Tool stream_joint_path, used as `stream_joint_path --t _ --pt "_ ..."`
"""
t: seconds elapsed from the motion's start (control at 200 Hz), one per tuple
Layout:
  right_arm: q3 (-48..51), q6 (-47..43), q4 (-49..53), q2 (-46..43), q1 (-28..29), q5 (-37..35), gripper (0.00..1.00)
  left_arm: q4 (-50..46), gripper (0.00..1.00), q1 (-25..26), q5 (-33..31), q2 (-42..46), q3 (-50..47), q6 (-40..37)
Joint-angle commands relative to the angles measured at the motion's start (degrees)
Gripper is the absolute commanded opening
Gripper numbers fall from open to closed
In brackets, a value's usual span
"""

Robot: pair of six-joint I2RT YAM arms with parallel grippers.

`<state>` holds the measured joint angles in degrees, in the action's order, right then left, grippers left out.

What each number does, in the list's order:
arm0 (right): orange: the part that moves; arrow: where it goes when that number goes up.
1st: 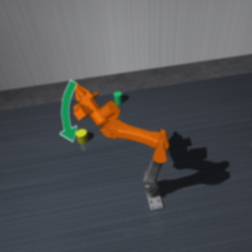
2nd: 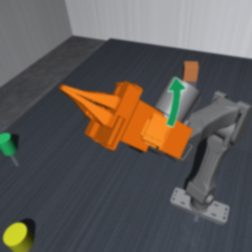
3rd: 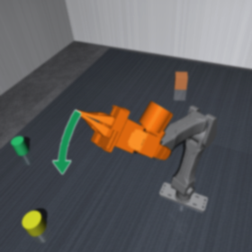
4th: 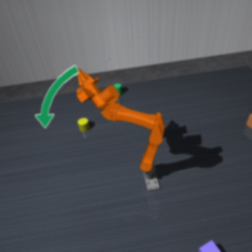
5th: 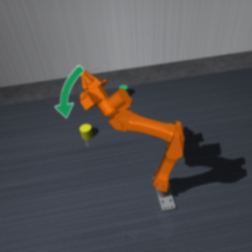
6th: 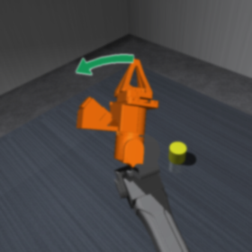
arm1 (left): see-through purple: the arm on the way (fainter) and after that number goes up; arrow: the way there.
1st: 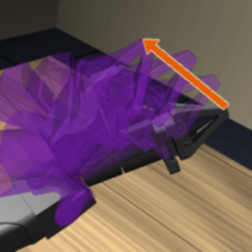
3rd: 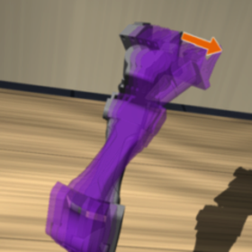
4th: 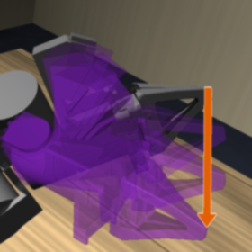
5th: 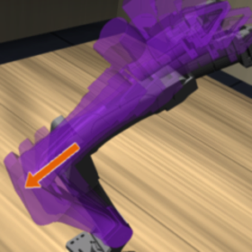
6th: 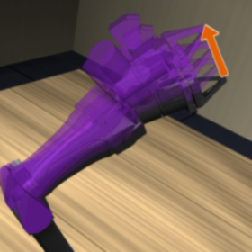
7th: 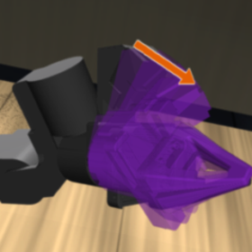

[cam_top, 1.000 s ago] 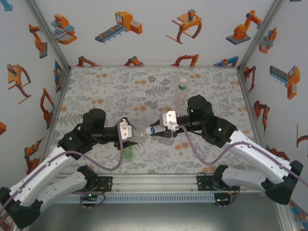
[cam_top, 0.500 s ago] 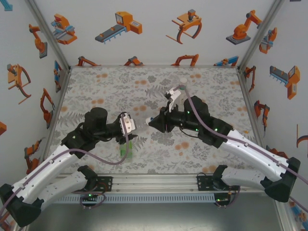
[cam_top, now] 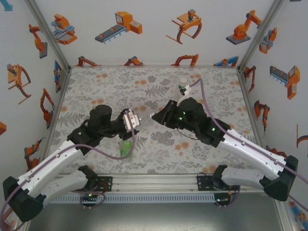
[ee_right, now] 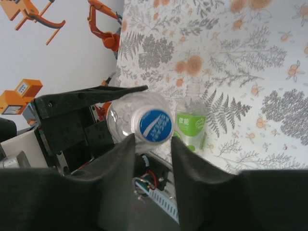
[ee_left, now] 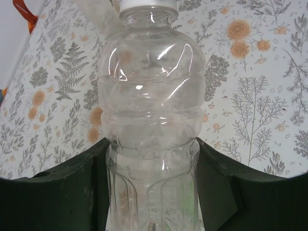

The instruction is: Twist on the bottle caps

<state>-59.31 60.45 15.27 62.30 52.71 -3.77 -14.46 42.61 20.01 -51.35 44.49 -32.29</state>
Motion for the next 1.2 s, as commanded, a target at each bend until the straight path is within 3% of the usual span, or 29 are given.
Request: stream_joint_path --t 0.0,0.526,0.651,0.826,0.976,1.051,1.081,1.151,1.197 --pt "-1.38 1.02 -2.85 -1.12 -0.59 -1.33 0.52 -1.0 0.0 0.44 1.76 0.5 1.04 -0.88" --pt "4.49 8.46 -12.93 2.1 -1.47 2.89 0.55 3.16 0.0 0.43 2.4 -0.07 0.6 3.2" --pt "4.62 8.54 -14.58 3.16 -1.74 3.24 0.51 3.44 0.0 0.38 2.53 -0.1 0.65 3.67" --pt "4.16 8.86 -14.81 4.38 -2.37 4.34 0.38 2.73 0.0 0.39 0.72 -0.32 0.87 3.88" --pt "2.7 8.4 -11.71 4.66 -2.83 3.45 0.26 3.27 0.24 0.3 -5.02 -1.14 1.28 5.79" --pt "1.89 6.73 -10.09 5.05 -3.42 2.59 0.22 3.59 0.48 0.28 -6.44 -1.54 1.47 6.89" --pt "1.31 5.71 -9.32 5.29 -3.89 2.53 0.19 3.53 0.67 0.2 -6.52 -1.59 1.48 7.31" --pt "-0.81 1.86 -7.05 6.6 -5.49 2.67 0.14 2.6 0.88 -0.11 -6.9 -1.54 1.48 8.02" --pt "-3.19 -1.11 -4.66 8.08 -6.72 2.48 0.12 2.1 0.94 -0.69 -7.3 -1.27 1.39 9.41"
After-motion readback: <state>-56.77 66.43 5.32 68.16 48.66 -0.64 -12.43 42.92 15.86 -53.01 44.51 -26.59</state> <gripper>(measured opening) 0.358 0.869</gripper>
